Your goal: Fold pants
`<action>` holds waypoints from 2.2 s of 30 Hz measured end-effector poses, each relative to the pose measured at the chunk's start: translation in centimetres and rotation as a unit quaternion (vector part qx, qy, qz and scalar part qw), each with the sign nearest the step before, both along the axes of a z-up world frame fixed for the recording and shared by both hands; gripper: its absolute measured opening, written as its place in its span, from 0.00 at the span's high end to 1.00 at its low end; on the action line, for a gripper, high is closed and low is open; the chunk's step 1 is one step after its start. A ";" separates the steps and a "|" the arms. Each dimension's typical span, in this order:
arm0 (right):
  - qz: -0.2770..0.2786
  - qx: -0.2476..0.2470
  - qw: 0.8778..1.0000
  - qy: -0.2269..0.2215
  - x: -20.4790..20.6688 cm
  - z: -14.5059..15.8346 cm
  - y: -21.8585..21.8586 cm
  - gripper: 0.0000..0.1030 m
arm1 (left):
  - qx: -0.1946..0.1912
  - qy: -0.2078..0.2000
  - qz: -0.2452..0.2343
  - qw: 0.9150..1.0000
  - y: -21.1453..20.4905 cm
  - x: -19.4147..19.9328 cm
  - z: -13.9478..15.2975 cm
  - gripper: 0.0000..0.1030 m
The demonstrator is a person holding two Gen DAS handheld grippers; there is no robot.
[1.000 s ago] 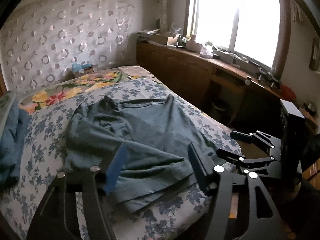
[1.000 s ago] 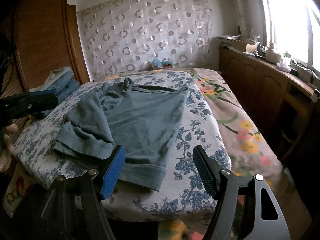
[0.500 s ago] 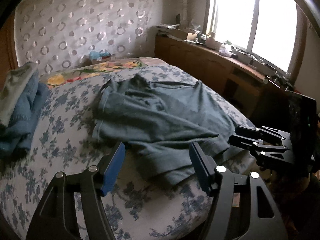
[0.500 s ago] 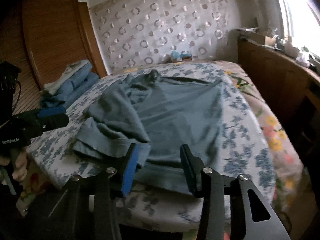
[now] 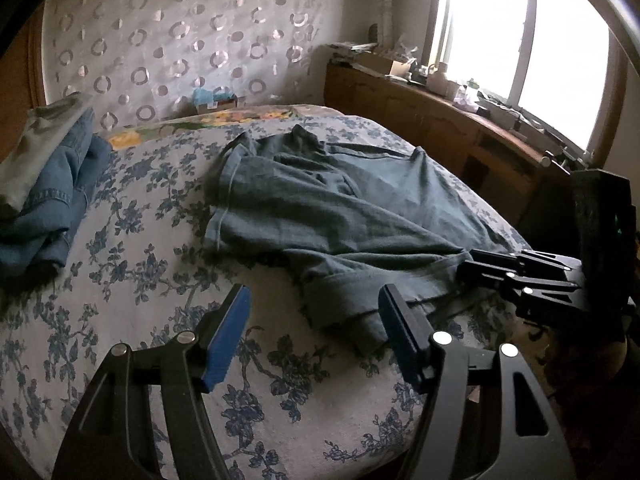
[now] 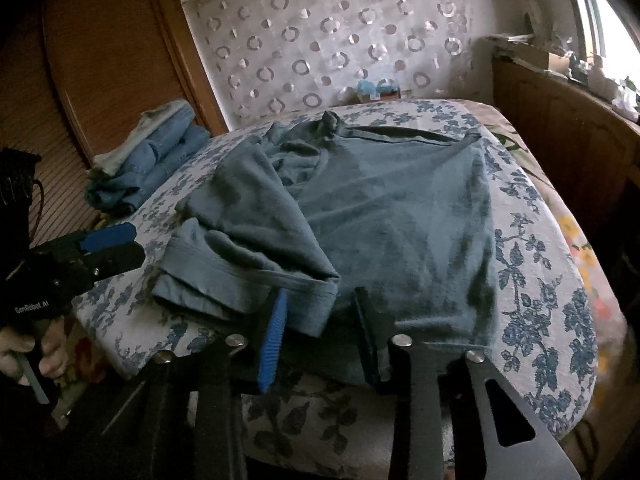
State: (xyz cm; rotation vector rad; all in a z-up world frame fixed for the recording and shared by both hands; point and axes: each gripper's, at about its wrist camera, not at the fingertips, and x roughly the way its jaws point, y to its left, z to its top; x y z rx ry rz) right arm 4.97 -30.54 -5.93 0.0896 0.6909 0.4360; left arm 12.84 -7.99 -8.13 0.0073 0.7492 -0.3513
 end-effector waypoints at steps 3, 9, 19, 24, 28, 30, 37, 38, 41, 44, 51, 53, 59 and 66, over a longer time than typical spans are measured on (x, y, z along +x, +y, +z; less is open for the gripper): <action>0.007 0.000 1.000 -0.013 -0.4 0.3 0.3 0.92 | 0.000 -0.001 -0.001 1.000 0.0 0.0 0.0 0.35; 0.016 0.013 0.998 -0.058 -1.9 2.0 -0.2 0.93 | 0.000 0.000 0.000 1.000 -0.1 -0.1 0.0 0.35; -0.008 0.005 0.994 -0.112 -5.3 4.3 -2.6 0.93 | 0.000 -0.005 -0.005 1.000 -0.6 -0.3 0.0 0.34; -0.025 -0.006 0.994 -0.107 -5.8 3.7 -3.6 0.93 | -0.001 -0.007 -0.010 1.000 -0.9 -0.3 0.4 0.35; -0.041 -0.006 0.995 -0.093 -5.9 3.0 -4.4 0.93 | -0.004 -0.012 -0.012 1.000 -1.0 -0.2 0.7 0.35; -0.046 -0.010 0.995 -0.089 -6.0 2.9 -4.6 0.93 | -0.002 -0.013 -0.014 1.000 -1.1 -0.3 0.7 0.35; -0.063 -0.033 0.996 -0.045 -4.9 0.9 -5.0 0.93 | 0.007 -0.005 -0.026 1.000 -1.7 0.0 0.0 0.35; -0.066 -0.035 0.996 -0.041 -4.9 0.8 -4.9 0.93 | 0.008 -0.006 -0.029 1.000 -1.8 0.0 0.0 0.35; -0.069 -0.024 0.997 -0.040 -4.9 1.2 -5.1 0.93 | 0.011 -0.008 -0.047 0.999 -2.4 0.2 0.0 0.39; -0.072 -0.017 0.997 -0.037 -5.0 1.7 -5.4 0.87 | 0.018 -0.004 -0.064 0.998 -3.1 0.7 -0.3 0.45; -0.083 -0.028 0.996 -0.033 -4.9 1.4 -6.1 0.65 | 0.028 0.015 -0.093 0.995 -4.9 1.8 -1.2 0.67; -0.085 -0.024 0.996 -0.030 -4.6 1.1 -6.4 0.64 | 0.027 0.014 -0.100 0.994 -5.2 1.8 -1.2 0.72; -0.091 -0.019 0.996 -0.011 -4.1 0.5 -6.8 0.62 | 0.036 0.001 -0.094 0.995 -6.2 2.1 -0.9 0.81; -0.092 -0.018 0.996 -0.008 -4.2 0.6 -6.8 0.62 | 0.045 -0.019 -0.112 0.993 -6.8 1.4 -0.3 0.94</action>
